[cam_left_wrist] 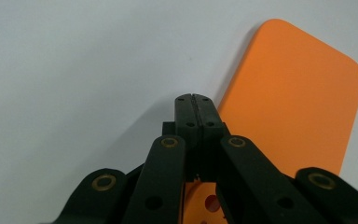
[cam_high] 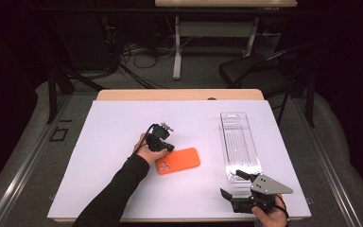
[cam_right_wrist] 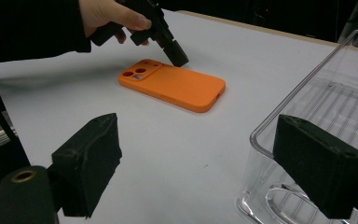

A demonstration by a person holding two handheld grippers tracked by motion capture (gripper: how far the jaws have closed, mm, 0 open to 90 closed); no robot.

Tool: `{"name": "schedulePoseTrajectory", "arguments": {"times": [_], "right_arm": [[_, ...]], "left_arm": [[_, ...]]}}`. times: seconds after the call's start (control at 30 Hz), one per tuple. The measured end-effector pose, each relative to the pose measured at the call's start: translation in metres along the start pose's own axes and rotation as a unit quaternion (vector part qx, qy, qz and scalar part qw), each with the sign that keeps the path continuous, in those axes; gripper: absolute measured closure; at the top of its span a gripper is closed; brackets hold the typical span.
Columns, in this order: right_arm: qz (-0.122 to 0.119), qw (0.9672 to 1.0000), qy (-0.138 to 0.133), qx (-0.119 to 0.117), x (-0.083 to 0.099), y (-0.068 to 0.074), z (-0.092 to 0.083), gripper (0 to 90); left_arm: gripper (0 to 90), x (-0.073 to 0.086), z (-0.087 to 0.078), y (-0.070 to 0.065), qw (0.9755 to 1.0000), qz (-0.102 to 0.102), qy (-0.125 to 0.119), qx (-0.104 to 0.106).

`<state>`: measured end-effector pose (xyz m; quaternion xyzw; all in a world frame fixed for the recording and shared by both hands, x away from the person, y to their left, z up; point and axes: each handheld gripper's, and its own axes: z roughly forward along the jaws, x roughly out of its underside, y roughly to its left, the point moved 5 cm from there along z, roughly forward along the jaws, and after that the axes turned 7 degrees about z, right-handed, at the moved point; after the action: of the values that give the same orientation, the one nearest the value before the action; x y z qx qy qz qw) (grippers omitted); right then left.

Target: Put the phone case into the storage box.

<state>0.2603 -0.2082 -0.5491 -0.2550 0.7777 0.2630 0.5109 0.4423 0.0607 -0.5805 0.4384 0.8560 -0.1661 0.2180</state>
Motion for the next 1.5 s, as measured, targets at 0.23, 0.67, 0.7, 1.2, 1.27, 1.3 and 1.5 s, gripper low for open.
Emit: {"name": "schedulePoseTrajectory", "arguments": {"times": [0.23,0.67,0.7,1.2,1.27,1.3,1.5], "right_arm": [[0.000,1.0000,0.000,0.001,0.000,0.000,0.000,14.3],[-0.001,1.0000,0.000,0.000,0.000,0.001,0.000,14.3],[-0.001,1.0000,0.000,0.000,0.000,0.001,0.000,14.3],[0.001,1.0000,-0.001,0.000,0.000,0.001,0.001,14.3],[0.002,1.0000,0.000,0.000,0.000,0.000,0.001,14.3],[0.002,1.0000,0.000,0.000,0.000,0.000,0.001,14.2],[0.001,1.0000,0.000,0.000,0.000,0.000,0.001,14.3]], "left_arm": [[90.0,0.011,-0.005,-0.009,1.0000,0.002,-0.004,0.008],[90.0,0.027,-0.011,-0.023,0.9998,-0.001,-0.009,0.019],[90.0,0.028,-0.012,-0.024,0.9998,0.000,-0.009,0.020],[90.0,0.032,-0.015,-0.027,0.9997,-0.010,-0.004,0.021],[90.0,0.031,-0.018,-0.027,0.9996,-0.014,-0.007,0.024],[89.7,0.031,-0.020,-0.027,0.9996,-0.016,-0.010,0.023],[83.3,0.027,-0.032,-0.031,0.9992,-0.019,-0.014,0.032]]}}
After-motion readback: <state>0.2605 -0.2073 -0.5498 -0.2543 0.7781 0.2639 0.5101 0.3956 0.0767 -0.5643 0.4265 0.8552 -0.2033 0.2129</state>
